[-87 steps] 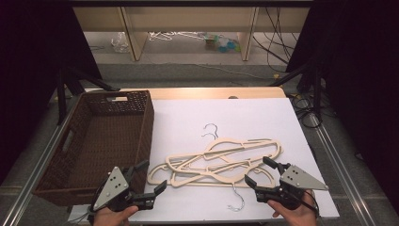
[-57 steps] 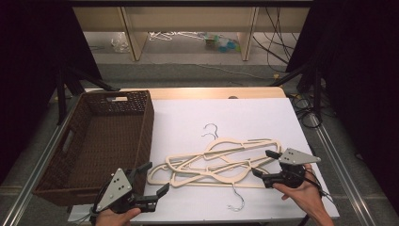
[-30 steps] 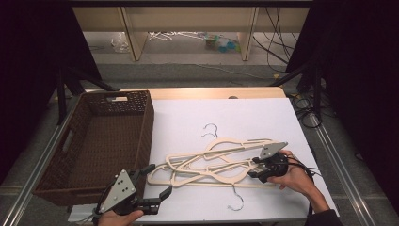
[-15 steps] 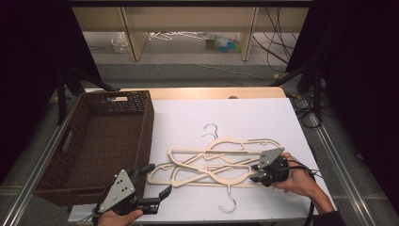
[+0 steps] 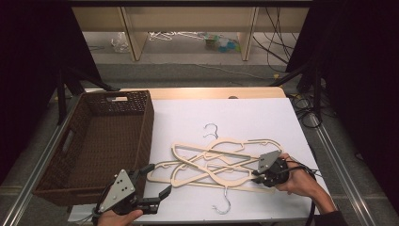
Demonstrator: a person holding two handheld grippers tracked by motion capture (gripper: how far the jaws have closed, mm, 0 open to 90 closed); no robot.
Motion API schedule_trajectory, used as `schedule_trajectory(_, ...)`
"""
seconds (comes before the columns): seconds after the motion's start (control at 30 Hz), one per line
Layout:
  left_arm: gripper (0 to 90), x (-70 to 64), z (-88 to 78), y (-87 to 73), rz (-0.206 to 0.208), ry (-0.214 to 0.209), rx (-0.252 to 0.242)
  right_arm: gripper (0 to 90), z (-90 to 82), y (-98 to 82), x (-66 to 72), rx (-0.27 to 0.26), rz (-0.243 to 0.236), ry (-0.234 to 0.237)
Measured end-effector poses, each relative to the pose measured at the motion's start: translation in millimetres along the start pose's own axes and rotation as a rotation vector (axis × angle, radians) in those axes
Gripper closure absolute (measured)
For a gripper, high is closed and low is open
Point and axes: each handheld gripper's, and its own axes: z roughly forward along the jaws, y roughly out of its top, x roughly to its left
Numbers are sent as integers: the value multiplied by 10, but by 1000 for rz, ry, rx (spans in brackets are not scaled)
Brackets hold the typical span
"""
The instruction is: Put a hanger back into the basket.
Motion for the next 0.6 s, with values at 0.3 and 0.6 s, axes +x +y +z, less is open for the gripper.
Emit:
schedule_trajectory(0.3,162,-1,3,-2,3,-2,5,778,-26,56,85,44,-53,50)
schedule_trajectory(0.6,162,-4,5,-2,4,-1,9,768,10,30,83,33,-3,59)
